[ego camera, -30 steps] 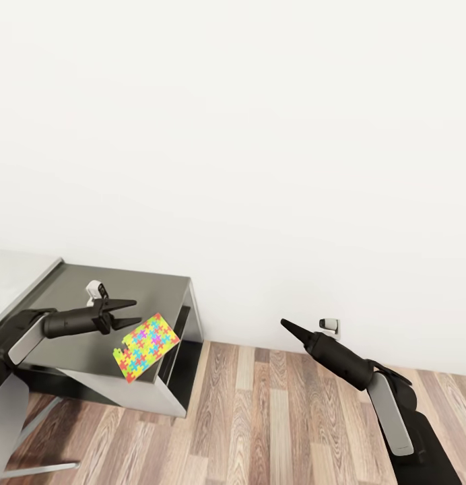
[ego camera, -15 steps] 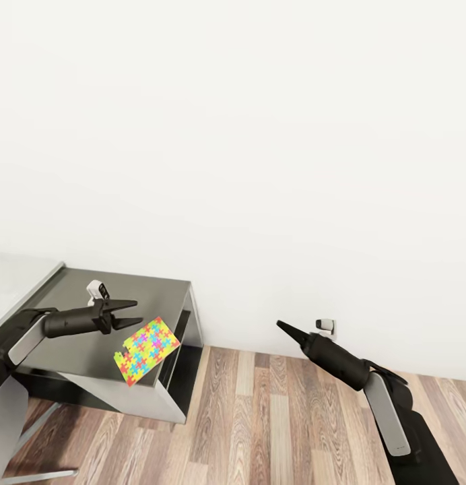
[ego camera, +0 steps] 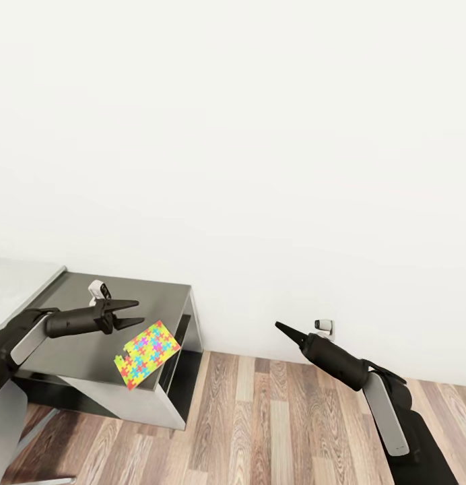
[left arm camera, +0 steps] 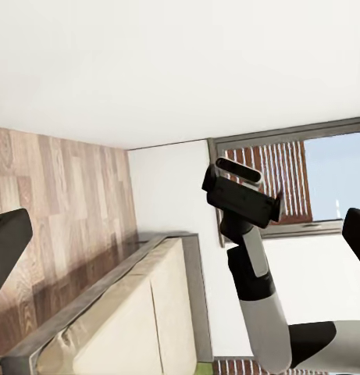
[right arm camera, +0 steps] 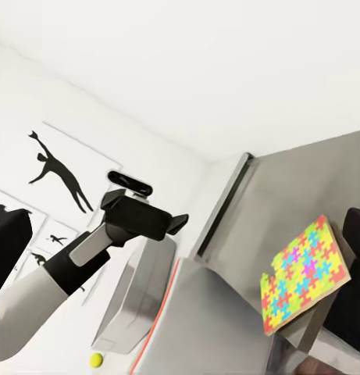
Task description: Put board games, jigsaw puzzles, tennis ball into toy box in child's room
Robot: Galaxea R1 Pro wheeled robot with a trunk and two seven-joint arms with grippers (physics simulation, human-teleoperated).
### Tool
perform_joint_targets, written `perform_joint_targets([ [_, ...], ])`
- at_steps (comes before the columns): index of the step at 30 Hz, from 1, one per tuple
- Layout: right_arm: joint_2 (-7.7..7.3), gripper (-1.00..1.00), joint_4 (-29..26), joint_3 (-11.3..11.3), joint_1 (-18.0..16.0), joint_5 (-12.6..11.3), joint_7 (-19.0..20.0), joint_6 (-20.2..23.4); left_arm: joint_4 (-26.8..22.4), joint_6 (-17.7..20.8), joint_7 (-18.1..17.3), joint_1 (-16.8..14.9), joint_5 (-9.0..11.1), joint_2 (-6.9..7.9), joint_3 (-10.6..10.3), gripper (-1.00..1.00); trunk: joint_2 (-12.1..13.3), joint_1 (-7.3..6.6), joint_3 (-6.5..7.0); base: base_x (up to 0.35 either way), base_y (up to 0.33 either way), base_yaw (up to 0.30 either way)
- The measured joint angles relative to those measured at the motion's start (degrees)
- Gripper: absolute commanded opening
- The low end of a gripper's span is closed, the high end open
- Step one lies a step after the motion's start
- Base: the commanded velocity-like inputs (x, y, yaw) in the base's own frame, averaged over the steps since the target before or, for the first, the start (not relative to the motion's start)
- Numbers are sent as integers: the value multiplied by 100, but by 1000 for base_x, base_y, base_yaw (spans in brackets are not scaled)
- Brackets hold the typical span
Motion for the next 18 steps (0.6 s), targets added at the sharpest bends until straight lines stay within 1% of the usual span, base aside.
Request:
perform_joint_targets([
  [8, 5, 100, 8, 3, 3, 50, 1, -61, 0, -10, 13, 8, 0, -11, 0, 100, 0, 0, 76, 0, 0, 0],
  [11, 1, 100, 8, 3, 3, 43, 3, -157, 0, -22, 18, 57, -7, -14, 1, 100, 0, 0, 104, 0, 0, 0],
  [18, -1, 100, 9, 0, 2, 45, 4, -207, -7, -26, 17, 115, -3, -15, 8, 100, 0, 0, 171, 0, 0, 0],
])
